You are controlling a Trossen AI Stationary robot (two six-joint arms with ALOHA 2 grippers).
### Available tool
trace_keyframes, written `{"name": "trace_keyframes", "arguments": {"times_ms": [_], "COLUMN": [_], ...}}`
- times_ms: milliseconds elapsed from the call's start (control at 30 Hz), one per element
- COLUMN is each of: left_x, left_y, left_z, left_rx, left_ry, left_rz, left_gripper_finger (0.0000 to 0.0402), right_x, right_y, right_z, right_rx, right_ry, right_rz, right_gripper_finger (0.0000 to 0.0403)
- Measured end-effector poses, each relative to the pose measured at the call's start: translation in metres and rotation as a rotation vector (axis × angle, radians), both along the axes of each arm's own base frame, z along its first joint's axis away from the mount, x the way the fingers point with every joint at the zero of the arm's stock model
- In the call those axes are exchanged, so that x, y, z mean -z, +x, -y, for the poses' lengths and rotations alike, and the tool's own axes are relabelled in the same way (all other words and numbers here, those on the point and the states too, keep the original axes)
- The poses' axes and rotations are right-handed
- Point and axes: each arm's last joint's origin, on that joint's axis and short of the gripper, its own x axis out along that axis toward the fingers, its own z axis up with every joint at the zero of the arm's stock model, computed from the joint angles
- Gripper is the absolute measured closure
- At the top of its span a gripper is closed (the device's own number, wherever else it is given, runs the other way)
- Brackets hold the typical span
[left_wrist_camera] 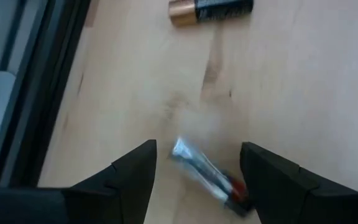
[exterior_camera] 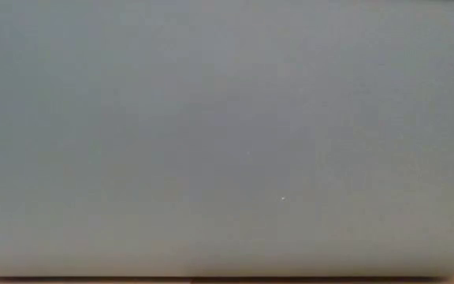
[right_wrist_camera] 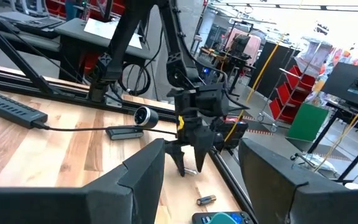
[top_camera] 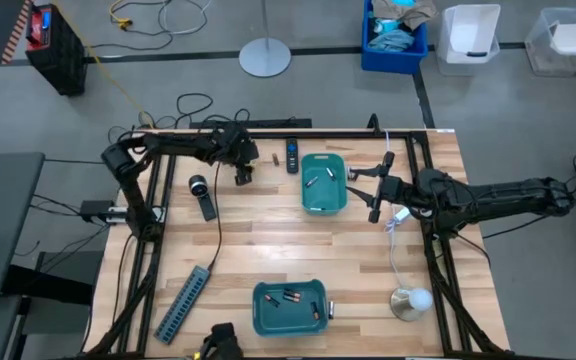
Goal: Sort batteries
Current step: Put the silver battery into the light blue bin
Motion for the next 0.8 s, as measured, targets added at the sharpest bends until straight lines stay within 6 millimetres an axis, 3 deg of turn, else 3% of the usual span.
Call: {"name": "trace_keyframes", "arguments": {"times_ms": [200,433,600,800], "left_x": [0.000,-0.009,-0.044,-0.084], "left_y": [0.008,0.003,-0.005,-0.031], "left_z": [-0.006,-0.007,-0.005,0.000], "left_rx": [-0.012,-0.130,-0.265,-0.522], "left_ry": [-0.071,-0.098,0.009,0.089], "left_rz": [-0.045,-0.033,0.019,0.055], "left_gripper_finger": [0.0180,0.0215,0.0222,0.0223], "right_x": [0.000,0.000,0.001,0.001], "right_y": [0.000,0.000,0.000,0.000], "right_z": [0.000,0.000,0.001,0.001], "right_rx": [0.000,0.001,0.007,0.007], "right_ry": [0.000,0.000,0.001,0.001], "right_rz": [0.000,-0.004,-0.009,-0.015], "right_gripper_finger": [0.0182,0.0182,0.0182,0.0182]}}
